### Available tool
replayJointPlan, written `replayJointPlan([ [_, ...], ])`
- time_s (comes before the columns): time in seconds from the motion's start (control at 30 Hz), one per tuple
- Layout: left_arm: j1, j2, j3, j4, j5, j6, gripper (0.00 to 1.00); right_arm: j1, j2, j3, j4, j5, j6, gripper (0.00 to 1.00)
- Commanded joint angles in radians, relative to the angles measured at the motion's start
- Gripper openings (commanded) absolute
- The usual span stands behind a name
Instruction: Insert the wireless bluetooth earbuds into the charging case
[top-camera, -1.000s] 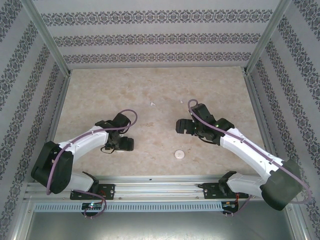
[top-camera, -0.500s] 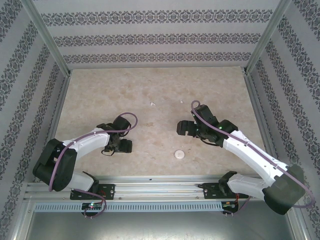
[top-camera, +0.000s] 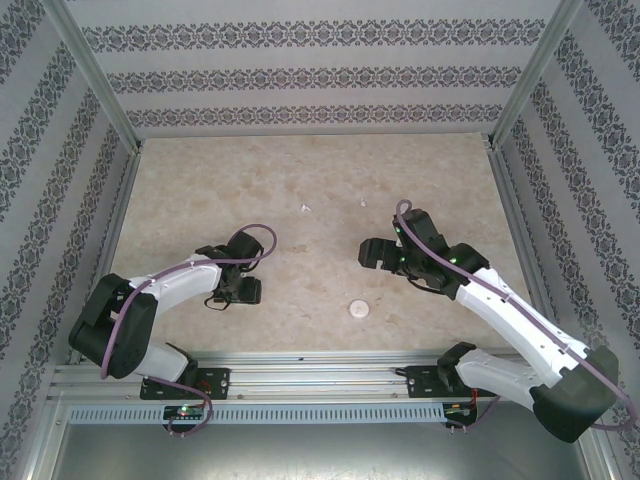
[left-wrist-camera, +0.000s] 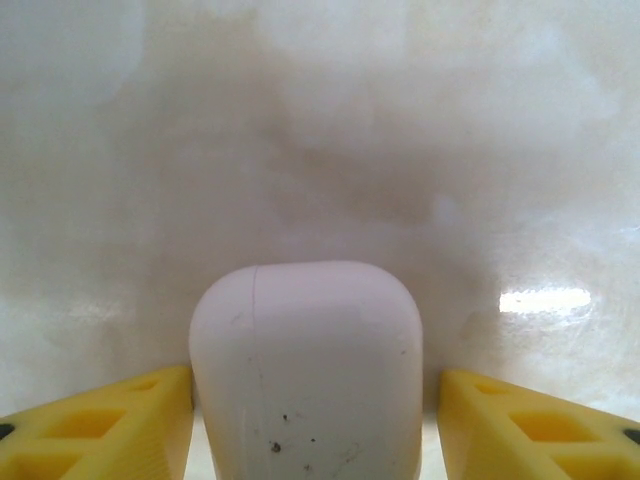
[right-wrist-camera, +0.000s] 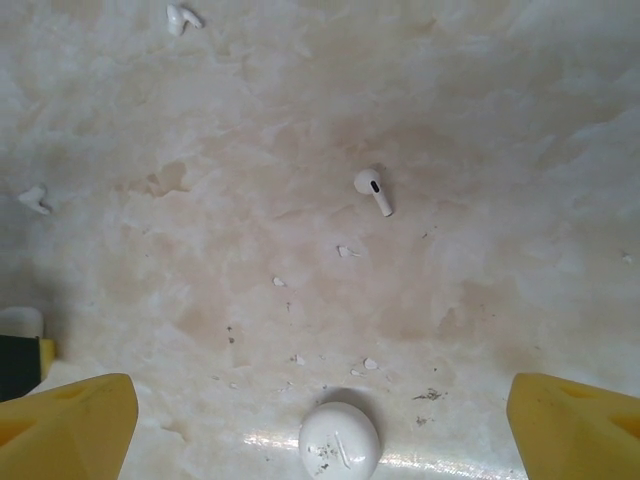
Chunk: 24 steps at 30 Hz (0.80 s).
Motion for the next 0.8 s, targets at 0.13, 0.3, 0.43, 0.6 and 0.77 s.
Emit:
replayJointPlan([
  [0.13, -0.011, 0.011, -0.02, 0.089, 0.06, 0.052, 0.52, -0.092, 0.007, 0.006, 0.0, -0.162, 0.01, 0.93],
  [0.3, -0.014, 0.005, -0.017, 0.108, 0.09, 0.074, 0.45, -0.128, 0.035, 0.013, 0.0, -0.225, -0.007, 0.93],
  [0.43, -0.015, 0.003, -0.015, 0.119, 0.099, 0.084, 0.38, -0.145, 0.061, 0.008, 0.002, -0.288, -0.022, 0.89],
  [0.6, -0.015, -0.029, 0.001, 0.105, 0.095, 0.106, 0.37, -0.151, 0.085, 0.01, 0.007, -0.339, -0.026, 0.88],
  [0.77, -0.015, -0.108, 0.006, 0.102, 0.094, 0.136, 0.32, -0.161, 0.114, 0.047, 0.007, -0.356, -0.033, 0.88],
])
